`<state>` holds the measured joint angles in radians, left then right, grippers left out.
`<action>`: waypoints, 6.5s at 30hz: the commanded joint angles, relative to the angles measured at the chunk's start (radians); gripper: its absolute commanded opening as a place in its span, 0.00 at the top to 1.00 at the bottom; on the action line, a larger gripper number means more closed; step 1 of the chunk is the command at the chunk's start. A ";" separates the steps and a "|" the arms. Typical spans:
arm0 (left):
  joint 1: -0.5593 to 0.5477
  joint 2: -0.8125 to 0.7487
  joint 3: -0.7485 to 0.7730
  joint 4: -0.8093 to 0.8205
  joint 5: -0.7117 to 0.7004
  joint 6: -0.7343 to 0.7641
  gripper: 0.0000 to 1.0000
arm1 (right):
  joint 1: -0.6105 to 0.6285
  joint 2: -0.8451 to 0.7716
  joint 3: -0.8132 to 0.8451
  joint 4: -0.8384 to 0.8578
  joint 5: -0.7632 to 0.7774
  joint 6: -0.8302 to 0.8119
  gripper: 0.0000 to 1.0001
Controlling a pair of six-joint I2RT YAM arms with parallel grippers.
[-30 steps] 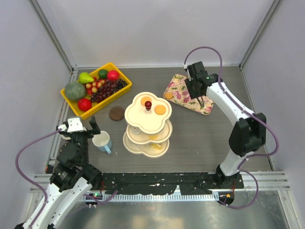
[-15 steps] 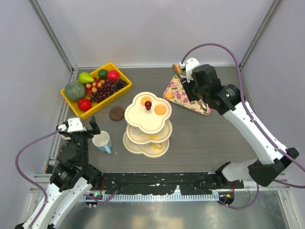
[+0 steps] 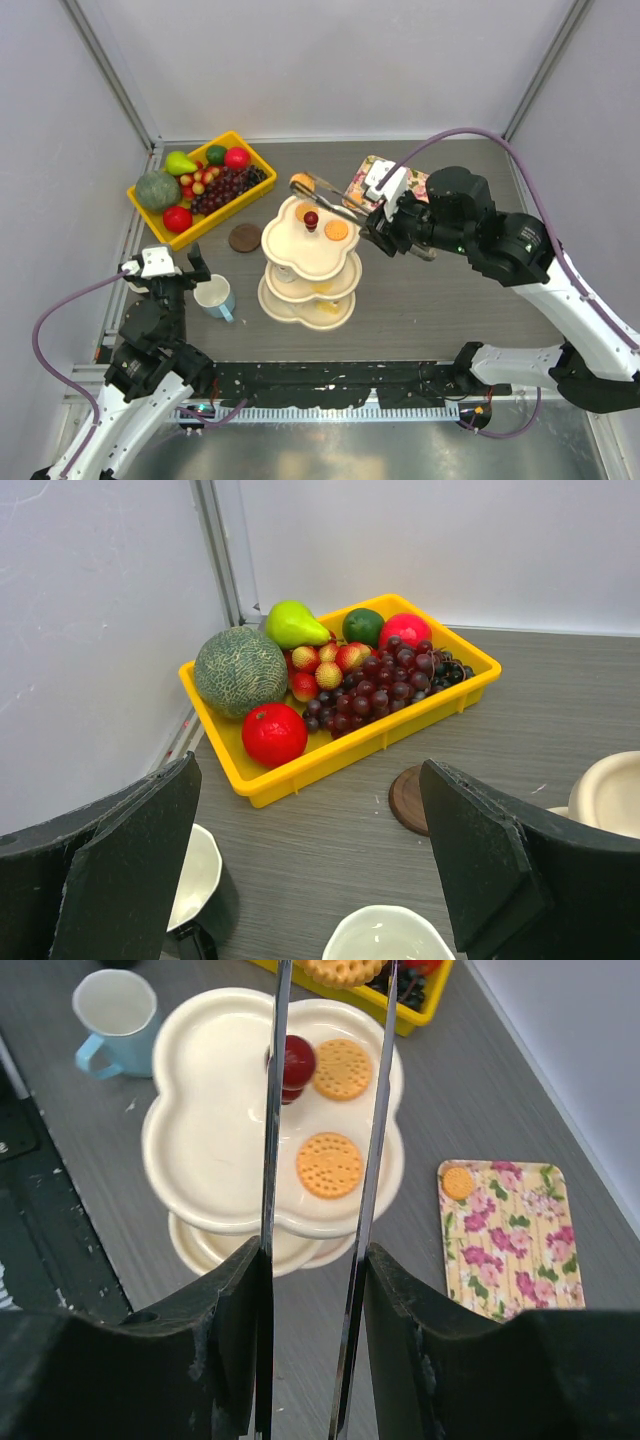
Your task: Serve the afternoon tea
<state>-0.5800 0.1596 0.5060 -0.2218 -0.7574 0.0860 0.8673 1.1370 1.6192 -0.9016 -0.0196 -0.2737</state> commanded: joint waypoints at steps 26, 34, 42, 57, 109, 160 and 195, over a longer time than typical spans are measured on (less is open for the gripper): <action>0.005 -0.003 0.014 0.027 0.000 -0.003 0.01 | 0.148 0.168 0.071 -0.132 -0.011 -0.102 0.44; 0.005 -0.005 0.014 0.027 0.000 -0.002 0.01 | 0.148 0.152 0.061 -0.090 -0.031 -0.108 0.42; 0.005 -0.008 0.012 0.025 -0.003 -0.002 0.01 | 0.148 0.067 0.034 0.064 -0.112 -0.119 0.43; 0.006 -0.015 0.012 0.027 -0.002 -0.002 0.01 | -0.114 -0.019 -0.070 0.271 0.282 0.109 0.46; 0.005 0.058 -0.006 0.055 0.012 0.000 0.01 | -0.445 0.692 -0.133 0.254 0.231 0.191 0.49; 0.005 0.066 -0.003 0.053 0.016 -0.002 0.01 | -0.333 0.761 0.018 0.121 0.215 0.102 0.47; 0.005 0.070 -0.003 0.052 0.017 0.000 0.01 | -0.333 0.756 0.036 0.116 0.139 0.085 0.44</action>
<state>-0.5800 0.2161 0.5022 -0.2134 -0.7471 0.0864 0.5293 1.9388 1.6123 -0.8211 0.1623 -0.1822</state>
